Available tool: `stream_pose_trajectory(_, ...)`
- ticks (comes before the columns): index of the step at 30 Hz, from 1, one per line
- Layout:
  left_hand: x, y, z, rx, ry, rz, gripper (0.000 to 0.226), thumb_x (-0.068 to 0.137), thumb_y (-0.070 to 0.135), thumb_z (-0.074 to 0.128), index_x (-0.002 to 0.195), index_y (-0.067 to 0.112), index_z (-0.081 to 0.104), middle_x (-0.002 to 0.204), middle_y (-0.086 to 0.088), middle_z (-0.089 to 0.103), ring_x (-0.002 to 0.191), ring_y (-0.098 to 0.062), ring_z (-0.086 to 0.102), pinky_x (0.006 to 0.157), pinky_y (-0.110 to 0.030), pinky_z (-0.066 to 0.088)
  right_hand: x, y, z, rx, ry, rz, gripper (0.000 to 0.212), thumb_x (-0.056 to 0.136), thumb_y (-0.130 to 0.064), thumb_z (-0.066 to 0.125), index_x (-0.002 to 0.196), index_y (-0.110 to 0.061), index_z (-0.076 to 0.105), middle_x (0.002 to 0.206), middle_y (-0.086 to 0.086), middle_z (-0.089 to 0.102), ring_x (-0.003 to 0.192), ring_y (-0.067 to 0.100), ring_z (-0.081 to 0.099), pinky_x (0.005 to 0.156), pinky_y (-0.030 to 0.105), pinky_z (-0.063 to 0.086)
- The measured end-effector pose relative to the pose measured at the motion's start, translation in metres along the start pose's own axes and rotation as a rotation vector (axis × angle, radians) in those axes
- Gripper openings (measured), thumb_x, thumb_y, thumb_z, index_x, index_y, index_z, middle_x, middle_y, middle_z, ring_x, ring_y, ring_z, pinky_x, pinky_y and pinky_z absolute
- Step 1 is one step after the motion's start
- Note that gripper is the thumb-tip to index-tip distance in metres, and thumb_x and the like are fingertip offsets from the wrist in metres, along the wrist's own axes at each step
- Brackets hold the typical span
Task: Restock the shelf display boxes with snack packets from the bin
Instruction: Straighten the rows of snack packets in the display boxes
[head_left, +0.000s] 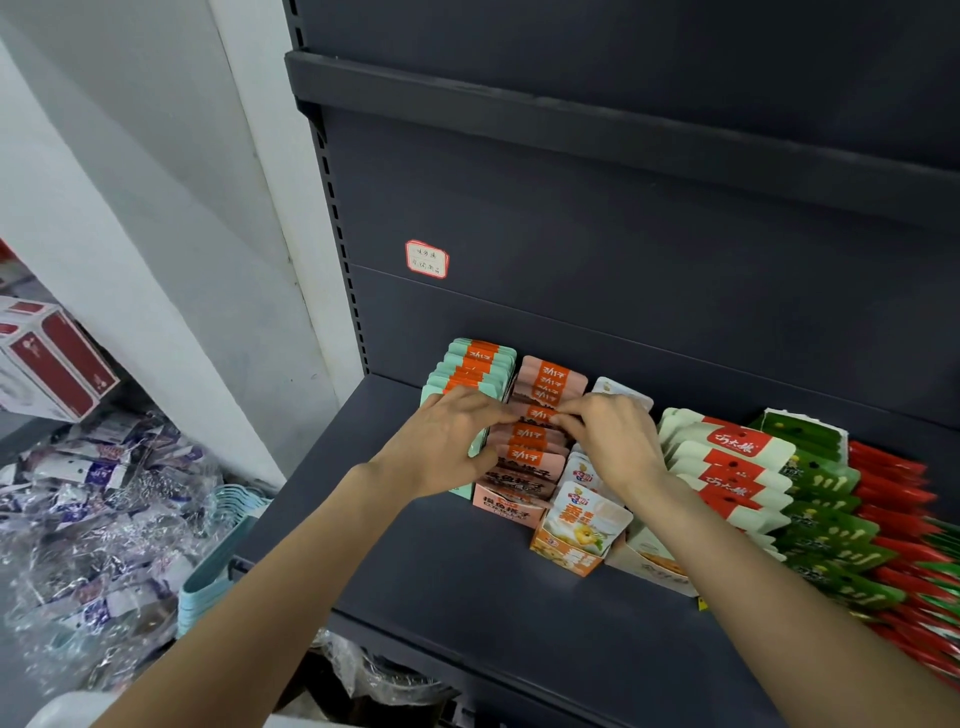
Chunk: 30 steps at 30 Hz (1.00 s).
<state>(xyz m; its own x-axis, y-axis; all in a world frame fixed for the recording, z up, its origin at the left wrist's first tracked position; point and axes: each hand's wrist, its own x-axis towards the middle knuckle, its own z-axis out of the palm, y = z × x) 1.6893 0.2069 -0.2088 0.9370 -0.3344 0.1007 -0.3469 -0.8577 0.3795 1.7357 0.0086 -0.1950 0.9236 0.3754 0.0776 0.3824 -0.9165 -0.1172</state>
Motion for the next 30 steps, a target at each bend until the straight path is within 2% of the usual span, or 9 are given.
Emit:
stream_pose_trajectory(3,-0.004,-0.002,0.002,0.065,0.019,0.013,0.046,0.091,0.029,0.052,0.137,0.025,0.047,0.143,0.005,0.042,0.136,-0.014,0.029,0.111,-0.035,0.025,0.001,-0.005,0.001,0.001,0.026,-0.002,0.026,0.094,-0.039,0.051,0.106,-0.027,0.070,0.103,-0.003,0.071,0.098,0.018,0.064,0.090,0.037,0.048)
stream_pose_trajectory(6,-0.004,-0.002,0.002,0.034,0.043,0.010,0.050,0.092,0.029,0.052,0.140,0.023,0.041,0.148,0.003,0.036,0.139,-0.015,0.027,0.113,-0.035,0.026,0.009,-0.010,-0.003,0.035,-0.057,-0.019,0.024,0.095,-0.036,0.051,0.104,-0.026,0.071,0.103,-0.002,0.070,0.099,0.018,0.063,0.090,0.034,0.046)
stream_pose_trajectory(9,0.002,0.000,0.001,0.052,0.002,0.009,0.056,0.096,0.033,0.045,0.147,0.022,0.026,0.154,0.005,0.025,0.142,-0.011,0.018,0.112,-0.022,0.008,0.016,-0.007,-0.004,0.059,-0.139,-0.024,0.024,0.096,-0.033,0.049,0.107,-0.025,0.069,0.105,0.001,0.069,0.099,0.020,0.063,0.089,0.036,0.047)
stream_pose_trajectory(11,0.007,0.002,0.001,0.095,-0.019,0.038,0.054,0.098,0.035,0.041,0.147,0.021,0.026,0.155,0.006,0.023,0.144,-0.011,0.013,0.109,-0.018,0.002,0.016,-0.002,0.000,0.104,-0.166,0.005,0.025,0.097,-0.030,0.049,0.114,-0.028,0.066,0.112,0.001,0.068,0.105,0.022,0.062,0.089,0.039,0.049)
stream_pose_trajectory(14,0.010,0.003,0.001,0.108,-0.048,0.056,0.052,0.098,0.036,0.039,0.147,0.021,0.028,0.155,0.005,0.023,0.144,-0.012,0.013,0.111,-0.021,0.003,0.011,0.003,0.004,0.126,-0.102,0.057,0.026,0.095,-0.026,0.053,0.119,-0.027,0.064,0.116,0.002,0.067,0.109,0.023,0.061,0.089,0.040,0.050)
stream_pose_trajectory(18,0.012,0.003,-0.003,0.180,-0.029,0.071,0.054,0.098,0.040,0.036,0.148,0.021,0.024,0.157,0.005,0.017,0.145,-0.013,0.011,0.114,-0.025,0.005,0.006,-0.001,0.007,0.133,0.099,0.064,0.023,0.093,-0.021,0.056,0.113,-0.021,0.069,0.109,0.002,0.070,0.099,0.021,0.064,0.089,0.039,0.050)
stream_pose_trajectory(22,0.020,0.005,0.000,0.236,-0.103,0.051,0.058,0.098,0.046,0.033,0.148,0.019,0.023,0.158,0.003,0.012,0.145,-0.014,0.006,0.117,-0.030,0.004,0.006,-0.002,0.015,0.177,0.111,0.080,0.024,0.092,-0.022,0.058,0.114,-0.023,0.068,0.112,-0.001,0.066,0.099,0.022,0.064,0.085,0.041,0.053)
stream_pose_trajectory(27,0.031,0.002,0.001,0.132,-0.079,0.007,0.056,0.097,0.046,0.035,0.146,0.021,0.030,0.155,0.003,0.024,0.144,-0.015,0.015,0.117,-0.033,0.012,0.008,0.001,0.008,0.180,0.153,0.083,0.046,0.093,-0.022,0.056,0.138,-0.018,0.046,0.134,0.001,0.044,0.120,0.019,0.048,0.096,0.035,0.047)
stream_pose_trajectory(30,0.037,0.005,-0.001,0.084,-0.056,-0.034,0.057,0.098,0.041,0.036,0.148,0.021,0.021,0.155,0.002,0.023,0.144,-0.013,0.016,0.117,-0.033,0.015,0.012,0.003,0.007,0.118,0.068,0.069,0.051,0.099,-0.029,0.043,0.146,-0.015,0.032,0.143,0.002,0.038,0.129,0.019,0.040,0.100,0.034,0.041)
